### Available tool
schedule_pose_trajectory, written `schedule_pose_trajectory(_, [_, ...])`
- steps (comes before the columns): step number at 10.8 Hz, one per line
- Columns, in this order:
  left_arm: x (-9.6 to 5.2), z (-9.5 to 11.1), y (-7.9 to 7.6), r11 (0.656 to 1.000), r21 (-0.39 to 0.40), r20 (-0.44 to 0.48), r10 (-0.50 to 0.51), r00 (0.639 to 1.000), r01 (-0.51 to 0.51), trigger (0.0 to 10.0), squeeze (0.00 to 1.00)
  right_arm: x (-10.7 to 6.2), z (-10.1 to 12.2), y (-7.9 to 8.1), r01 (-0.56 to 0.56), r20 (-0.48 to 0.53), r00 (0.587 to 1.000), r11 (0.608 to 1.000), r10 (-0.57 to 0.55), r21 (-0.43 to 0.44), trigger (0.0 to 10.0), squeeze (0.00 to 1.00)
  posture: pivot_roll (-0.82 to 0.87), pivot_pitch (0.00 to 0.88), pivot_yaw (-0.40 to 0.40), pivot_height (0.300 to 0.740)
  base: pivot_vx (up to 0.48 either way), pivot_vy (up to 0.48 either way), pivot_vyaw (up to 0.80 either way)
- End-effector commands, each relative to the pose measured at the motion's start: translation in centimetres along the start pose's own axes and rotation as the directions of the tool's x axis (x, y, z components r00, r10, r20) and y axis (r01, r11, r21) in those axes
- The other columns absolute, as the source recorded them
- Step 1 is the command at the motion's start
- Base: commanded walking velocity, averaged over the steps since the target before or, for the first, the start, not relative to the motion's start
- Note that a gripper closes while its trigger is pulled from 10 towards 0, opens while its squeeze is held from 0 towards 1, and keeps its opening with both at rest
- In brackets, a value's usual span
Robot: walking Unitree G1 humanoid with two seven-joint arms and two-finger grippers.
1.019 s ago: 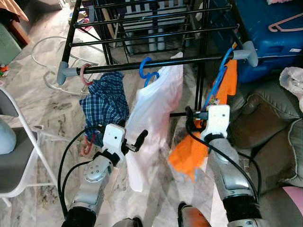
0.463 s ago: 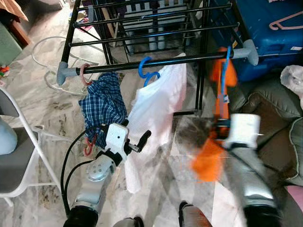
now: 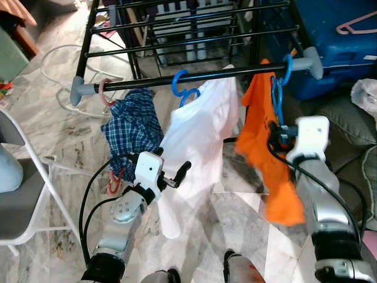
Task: Hang hanger
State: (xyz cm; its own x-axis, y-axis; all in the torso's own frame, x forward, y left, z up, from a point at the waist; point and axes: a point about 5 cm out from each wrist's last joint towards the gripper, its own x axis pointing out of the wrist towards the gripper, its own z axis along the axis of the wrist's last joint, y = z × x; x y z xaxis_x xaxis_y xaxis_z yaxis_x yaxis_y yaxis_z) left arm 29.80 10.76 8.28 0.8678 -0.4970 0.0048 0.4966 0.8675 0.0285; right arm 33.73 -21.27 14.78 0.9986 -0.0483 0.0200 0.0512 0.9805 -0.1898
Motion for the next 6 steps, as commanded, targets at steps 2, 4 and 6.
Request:
schedule_pose_trajectory(2, [-0.5, -0.9, 0.2, 1.000, -0.015, -0.038, 0.024, 0.999, -0.025, 10.0, 0.00, 0.9, -1.0, -0.9, 0.004, -0.082, 0.997, 1.000, -0.004, -0.001, 7.7, 0.00, -0.27, 0.191, 0.128, 0.740, 0.000, 0.000, 0.00])
schedule_pose_trajectory(4, [-0.5, -1.0, 0.4, 0.999, -0.019, -0.044, 0.030, 0.999, -0.031, 10.0, 0.00, 2.0, -0.9, 0.2, -0.028, -0.109, 0.993, 0.997, 0.036, 0.070, 0.0, 0.00, -0.26, 0.182, 0.127, 0.740, 0.000, 0.000, 0.00])
schedule_pose_trajectory(6, [-0.4, -1.1, 0.4, 0.999, -0.018, -0.048, 0.028, 0.998, -0.029, 10.0, 0.00, 3.0, 0.2, 1.9, -0.060, -0.062, 0.996, 0.994, 0.065, 0.086, 0.0, 0.00, -0.26, 0.181, 0.135, 0.740, 0.000, 0.000, 0.00])
